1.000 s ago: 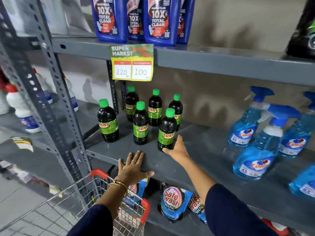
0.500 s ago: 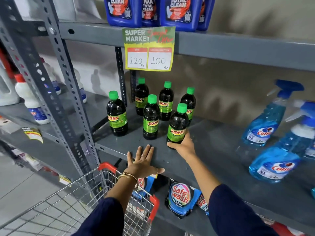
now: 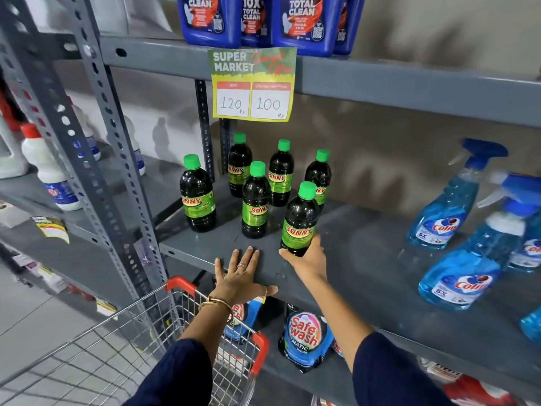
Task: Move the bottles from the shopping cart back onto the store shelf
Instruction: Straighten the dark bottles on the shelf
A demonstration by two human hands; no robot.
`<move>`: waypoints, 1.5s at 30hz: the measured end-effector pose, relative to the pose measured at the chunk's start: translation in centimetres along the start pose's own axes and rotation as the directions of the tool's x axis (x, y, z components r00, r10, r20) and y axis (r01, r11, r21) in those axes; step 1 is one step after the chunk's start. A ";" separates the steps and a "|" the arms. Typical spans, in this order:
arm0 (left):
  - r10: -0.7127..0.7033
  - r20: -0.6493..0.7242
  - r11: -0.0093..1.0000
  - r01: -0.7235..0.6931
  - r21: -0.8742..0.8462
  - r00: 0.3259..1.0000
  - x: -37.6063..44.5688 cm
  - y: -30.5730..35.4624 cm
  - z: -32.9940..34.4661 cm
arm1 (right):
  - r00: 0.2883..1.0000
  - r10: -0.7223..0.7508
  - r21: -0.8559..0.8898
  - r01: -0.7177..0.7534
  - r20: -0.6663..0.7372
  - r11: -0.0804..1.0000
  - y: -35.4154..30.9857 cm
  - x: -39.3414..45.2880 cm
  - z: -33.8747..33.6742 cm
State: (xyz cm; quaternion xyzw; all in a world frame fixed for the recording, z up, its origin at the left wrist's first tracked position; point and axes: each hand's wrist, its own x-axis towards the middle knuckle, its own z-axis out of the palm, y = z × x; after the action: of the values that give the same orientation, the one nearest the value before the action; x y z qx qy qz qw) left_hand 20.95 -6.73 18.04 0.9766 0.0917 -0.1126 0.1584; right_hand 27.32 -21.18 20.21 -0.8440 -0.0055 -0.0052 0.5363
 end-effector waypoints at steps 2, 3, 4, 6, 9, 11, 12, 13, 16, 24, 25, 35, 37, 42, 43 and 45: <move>0.013 -0.024 0.999 -0.014 -0.036 1.000 -0.2 -0.1 0.1 | 1.000 -0.003 0.036 0.003 -0.009 0.999 -0.1 -0.4 0.1; 0.019 -0.041 0.998 -0.021 -0.052 0.999 -0.4 -0.1 0.1 | 0.999 -0.028 0.054 0.030 -0.041 0.998 -0.1 -0.8 0.2; 0.023 -0.062 0.997 -0.028 -0.066 0.998 -0.5 -0.1 0.1 | 0.993 -0.076 0.048 0.081 -0.096 0.996 -0.2 -1.4 0.3; 0.015 -0.101 0.995 -0.024 -0.096 0.995 -0.7 -0.5 0.1 | 0.942 -0.247 -0.052 0.241 -0.225 0.969 -0.6 -2.6 0.4; -0.017 -0.158 0.995 0.002 -0.096 0.987 -1.1 -1.8 0.3 | 0.793 -0.526 -0.311 0.438 -0.308 0.843 -1.0 -3.5 0.9; -0.042 -0.177 0.995 0.026 -0.095 0.983 -1.6 -3.1 0.3 | 0.723 -0.615 -0.440 0.463 -0.315 0.769 -1.5 -3.3 1.2; -0.055 -0.186 0.994 0.037 -0.099 0.981 -1.8 -3.7 0.1 | 0.693 -0.654 -0.486 0.478 -0.303 0.732 -1.7 -3.2 1.4; -0.066 -0.191 0.993 0.047 -0.104 0.979 -1.9 -4.3 -0.1 | 0.662 -0.693 -0.520 0.500 -0.286 0.693 -2.0 -3.1 1.8; -0.089 -0.183 0.992 0.071 -0.102 0.979 -1.7 -5.3 -0.8 | 0.605 -0.769 -0.528 0.593 -0.206 0.608 -2.8 -3.0 3.4; -0.164 -0.146 0.958 0.121 -0.261 0.976 0.4 -6.7 -2.3 | 0.891 -0.451 -0.178 0.437 -0.045 0.882 -5.5 -1.2 7.8; -0.162 -0.163 0.956 0.114 -0.270 0.973 0.6 -6.8 -2.2 | 0.923 -0.381 -0.121 0.372 -0.058 0.920 -5.7 -0.5 8.1; -0.117 -0.226 0.953 0.045 -0.300 0.967 1.1 -7.4 -1.2 | 1.000 0.010 0.252 -0.009 -0.002 0.968 -6.1 4.5 10.3; -0.109 -0.230 0.951 0.035 -0.306 0.967 1.2 -7.5 -1.0 | 1.000 0.019 0.248 -0.024 0.023 0.968 -6.0 4.5 10.2; -0.105 -0.240 0.946 0.023 -0.322 0.965 1.1 -7.5 -1.0 | 0.997 -0.059 0.202 0.070 -0.059 0.977 -4.6 3.1 11.0; -0.105 -0.243 0.946 0.022 -0.322 0.964 1.1 -7.5 -1.0 | 0.994 -0.073 0.184 0.087 -0.083 0.979 -4.5 2.6 11.2; -0.109 -0.245 0.946 0.024 -0.323 0.963 1.2 -7.6 -0.9 | 0.986 -0.099 0.142 0.118 -0.132 0.983 -4.5 1.6 11.7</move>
State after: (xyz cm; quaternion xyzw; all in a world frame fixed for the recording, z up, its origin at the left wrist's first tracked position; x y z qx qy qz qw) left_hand 20.61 0.80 16.42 0.9410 0.1617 0.0271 0.2961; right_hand 28.92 -8.67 19.29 -0.7979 -0.0186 -0.0868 0.5962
